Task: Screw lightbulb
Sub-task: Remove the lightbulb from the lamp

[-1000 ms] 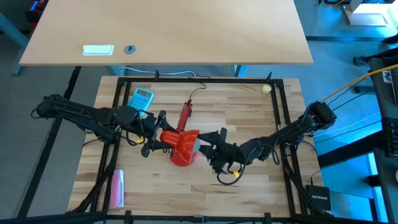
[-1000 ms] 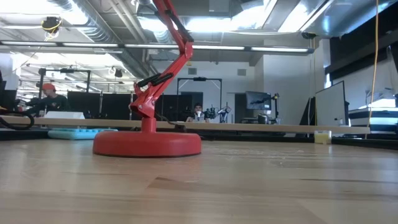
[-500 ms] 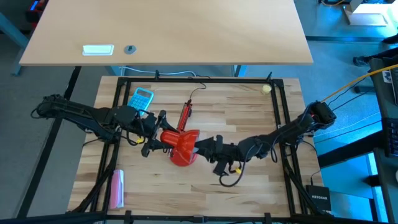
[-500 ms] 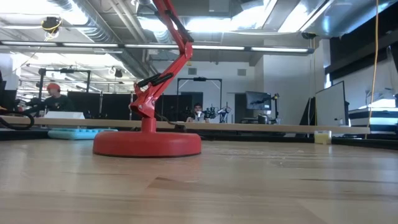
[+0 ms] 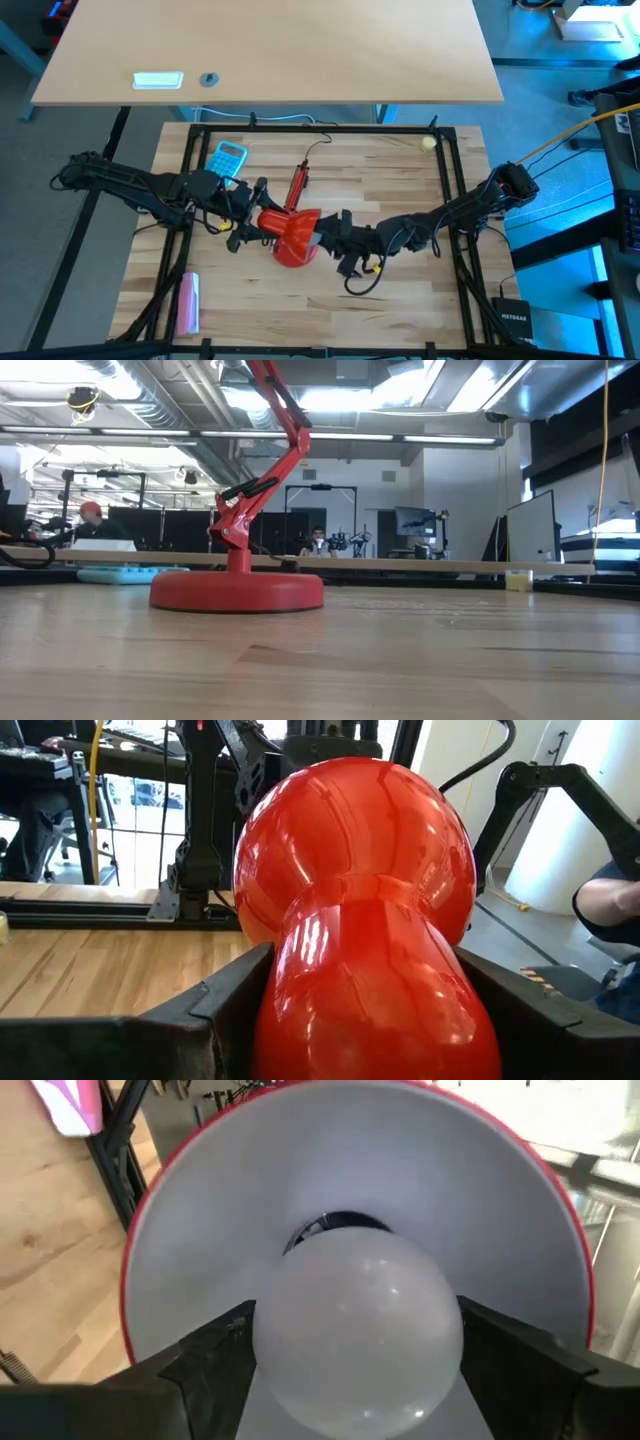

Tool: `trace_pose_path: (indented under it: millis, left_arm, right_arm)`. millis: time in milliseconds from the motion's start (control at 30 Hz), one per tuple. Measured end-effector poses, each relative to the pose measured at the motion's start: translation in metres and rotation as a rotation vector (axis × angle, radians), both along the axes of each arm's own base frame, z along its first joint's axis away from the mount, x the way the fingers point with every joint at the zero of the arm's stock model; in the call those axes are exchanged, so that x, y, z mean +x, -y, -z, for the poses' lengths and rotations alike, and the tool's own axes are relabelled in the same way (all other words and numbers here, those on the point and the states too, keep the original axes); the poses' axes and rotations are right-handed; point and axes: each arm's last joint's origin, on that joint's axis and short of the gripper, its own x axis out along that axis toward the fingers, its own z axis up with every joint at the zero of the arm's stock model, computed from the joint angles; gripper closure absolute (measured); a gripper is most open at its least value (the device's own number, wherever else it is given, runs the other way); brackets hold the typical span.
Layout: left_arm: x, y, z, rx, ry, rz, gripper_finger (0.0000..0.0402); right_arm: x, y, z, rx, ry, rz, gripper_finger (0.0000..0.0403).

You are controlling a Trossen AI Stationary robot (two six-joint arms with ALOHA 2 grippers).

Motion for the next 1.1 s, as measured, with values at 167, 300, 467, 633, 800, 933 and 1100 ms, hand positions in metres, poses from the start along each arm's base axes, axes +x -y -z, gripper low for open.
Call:
trace_pose_path:
  millis: [167,300,467,633,800,933,1100]
  left_arm:
    - [0.0000,0.0000,0.0001,-0.002,-0.001,0.000,0.0149]
    - [0.0000,0.0000,0.0002,-0.003,-0.002,0.000,0.0149]
    - [-0.0001,0.0000,0.0003,-0.002,-0.002,0.000,0.0149]
    - [-0.0002,0.0000,0.0004,0.002,-0.002,0.001,0.0149]
    - [-0.0003,0.0004,0.0004,0.016,0.002,0.010,0.0149]
    - [-0.0002,0.0005,0.0002,0.029,0.008,0.014,0.0149]
    - [0.0000,0.0006,0.0003,0.035,0.010,0.016,0.0149]
  right_arm:
    - [-0.0002,-0.0001,0.0002,0.092,0.007,0.003,0.0135]
    - [-0.0003,-0.0003,0.0004,0.134,0.011,0.007,0.0168]
    - [-0.0003,-0.0005,0.0007,0.204,0.015,0.000,0.0162]
    - [-0.0003,-0.0003,0.0009,0.405,0.036,-0.011,0.0165]
    - [-0.0002,0.0001,0.0015,0.708,0.066,-0.028,0.0169]
    - [-0.0001,-0.0003,0.0051,0.952,0.058,-0.040,0.0169]
    - [-0.0001,-0.0004,0.0095,1.022,0.025,-0.025,0.0184]
